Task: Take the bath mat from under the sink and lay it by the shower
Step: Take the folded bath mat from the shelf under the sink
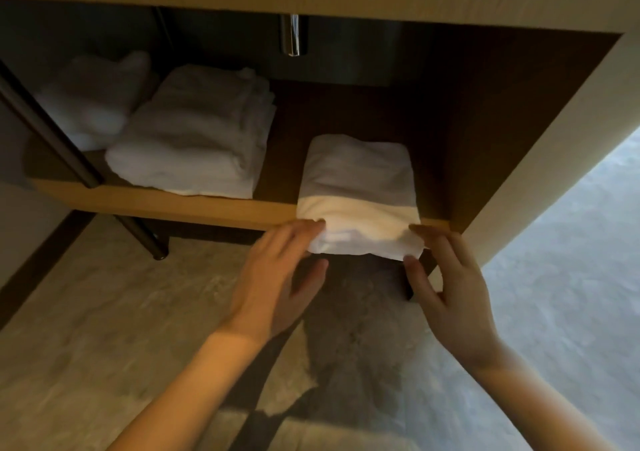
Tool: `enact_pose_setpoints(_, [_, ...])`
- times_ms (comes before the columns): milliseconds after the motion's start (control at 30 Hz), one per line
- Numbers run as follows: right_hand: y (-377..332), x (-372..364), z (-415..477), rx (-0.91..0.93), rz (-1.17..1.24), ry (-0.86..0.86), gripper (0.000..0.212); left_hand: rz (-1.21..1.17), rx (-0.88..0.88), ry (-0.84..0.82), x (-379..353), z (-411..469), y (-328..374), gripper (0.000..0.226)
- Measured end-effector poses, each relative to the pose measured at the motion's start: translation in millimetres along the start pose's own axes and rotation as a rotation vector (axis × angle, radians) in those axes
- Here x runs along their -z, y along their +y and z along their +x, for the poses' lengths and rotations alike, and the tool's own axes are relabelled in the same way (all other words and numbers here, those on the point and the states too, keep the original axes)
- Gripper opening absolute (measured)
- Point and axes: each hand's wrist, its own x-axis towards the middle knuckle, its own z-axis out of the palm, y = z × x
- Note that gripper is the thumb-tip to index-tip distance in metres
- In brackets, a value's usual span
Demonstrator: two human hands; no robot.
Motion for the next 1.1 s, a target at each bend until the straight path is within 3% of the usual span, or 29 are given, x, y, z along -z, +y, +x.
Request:
enact_pose_setpoints(100, [2.0,-15.7,23.2,-0.127,0.022,0.019,0.045,-0.060,0.247,0.086,-2.6,19.5,-8.4,0.049])
enact_pose_setpoints(233, [5.5,-34.0,39.0,-0.438,0.215,-0.102,0.041,-0.273,0.542,-0.059,-19.6,35.2,-14.5,0.042])
enact_pose_setpoints(367, [7.2,-38.4,48.0,-0.508,0.275,-0.075,0.046,-0.312,0.655,-0.216,-32.9,49.1,-16.7,0.040])
enact_pose_setpoints(567, [19.9,-39.5,45.0,-0.480,0.273,-0.070,0.026,-0.554,0.640,-0.161,-32.5,48.8,-19.6,0.036])
enact_pose_setpoints(733, [15.5,-35.9,14.5,-0.546,0.329,-0.065,0.030,-0.771,0.592,-0.156,-25.9,21.7,-9.4,0.037])
enact_pose_setpoints(833, [7.5,-27.4,-8.6,-0.521,0.515,-0.115,0.029,-0.882,0.617,-0.187,-23.2,0.1,-8.7,0.043])
enact_pose_setpoints(1100, [10.3,-18.5,-26.5,-0.517,0.745,-0.265,0.026,-0.920,0.571,-0.273,-24.5,-33.7,-20.7,0.057])
